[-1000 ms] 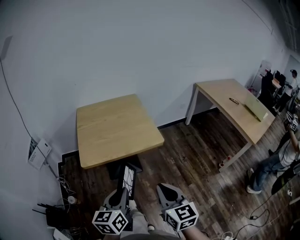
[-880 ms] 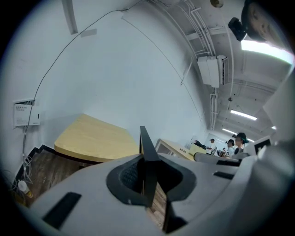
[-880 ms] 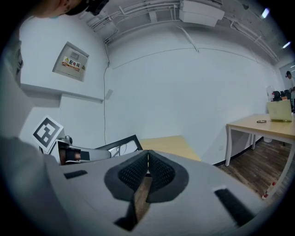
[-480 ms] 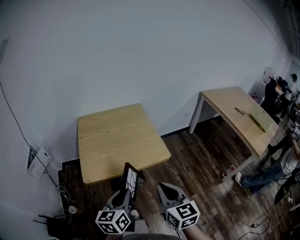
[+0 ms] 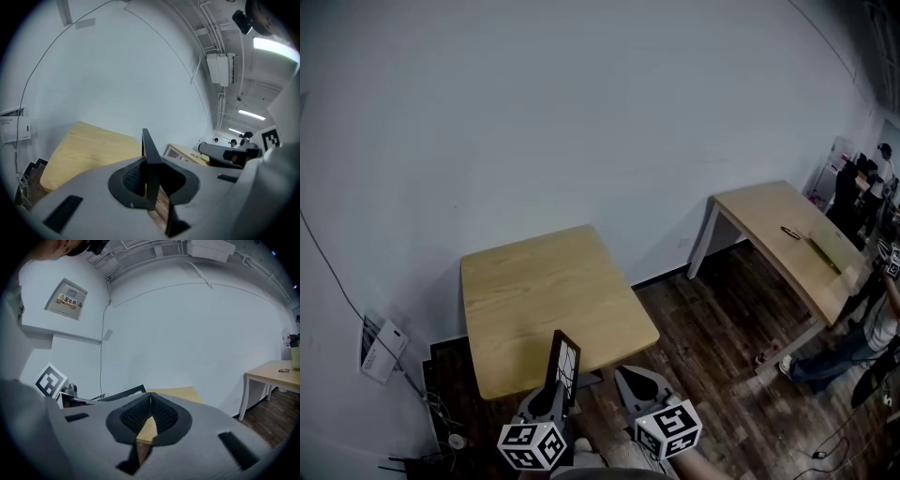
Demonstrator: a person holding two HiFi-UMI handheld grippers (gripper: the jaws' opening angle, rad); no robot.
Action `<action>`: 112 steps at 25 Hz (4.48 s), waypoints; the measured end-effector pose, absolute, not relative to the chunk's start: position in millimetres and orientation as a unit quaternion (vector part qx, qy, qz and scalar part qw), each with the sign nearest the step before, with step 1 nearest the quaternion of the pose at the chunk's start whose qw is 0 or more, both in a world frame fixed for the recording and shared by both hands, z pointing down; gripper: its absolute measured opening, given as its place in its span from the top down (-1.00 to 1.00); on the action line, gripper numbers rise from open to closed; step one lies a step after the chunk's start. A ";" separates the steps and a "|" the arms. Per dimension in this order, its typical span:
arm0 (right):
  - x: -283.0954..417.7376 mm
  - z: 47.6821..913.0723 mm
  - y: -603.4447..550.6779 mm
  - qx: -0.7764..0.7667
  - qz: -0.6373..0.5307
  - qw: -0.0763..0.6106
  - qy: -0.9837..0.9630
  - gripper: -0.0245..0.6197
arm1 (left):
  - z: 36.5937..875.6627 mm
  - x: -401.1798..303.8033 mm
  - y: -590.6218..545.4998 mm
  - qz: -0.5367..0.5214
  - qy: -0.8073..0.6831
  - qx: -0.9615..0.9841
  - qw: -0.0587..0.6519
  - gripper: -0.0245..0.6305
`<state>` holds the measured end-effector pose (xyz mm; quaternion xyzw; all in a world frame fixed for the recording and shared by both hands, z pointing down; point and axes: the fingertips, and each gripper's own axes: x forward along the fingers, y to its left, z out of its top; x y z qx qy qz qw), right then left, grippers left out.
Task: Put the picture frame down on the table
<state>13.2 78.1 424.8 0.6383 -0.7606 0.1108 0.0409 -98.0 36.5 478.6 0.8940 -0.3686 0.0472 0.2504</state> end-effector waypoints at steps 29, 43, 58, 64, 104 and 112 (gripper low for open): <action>-8.3 444.5 -38.6 0.622 0.140 0.043 -0.769 0.92 | 509.3 -125.4 -78.1 0.054 -0.394 0.874 0.278 0.81; 33.5 443.9 -113.7 0.572 0.123 0.057 -0.809 0.92 | 523.8 -91.4 -135.2 0.046 -0.436 0.851 0.288 0.81; 56.7 468.4 -181.0 0.503 0.140 0.081 -0.849 0.92 | 553.1 -53.4 -191.7 0.032 -0.494 0.809 0.318 0.81; 59.0 479.5 -201.6 0.479 0.149 0.089 -0.860 0.92 | 571.7 -42.9 -205.3 0.033 -0.506 0.793 0.337 0.81; 60.4 512.5 -224.4 0.400 0.177 0.111 -0.892 0.92 | 642.8 -56.3 -227.2 0.093 -0.593 0.722 0.344 0.78; 56.4 514.1 -224.6 0.394 0.178 0.115 -0.894 0.92 | 649.9 -66.0 -226.6 0.120 -0.611 0.708 0.332 0.66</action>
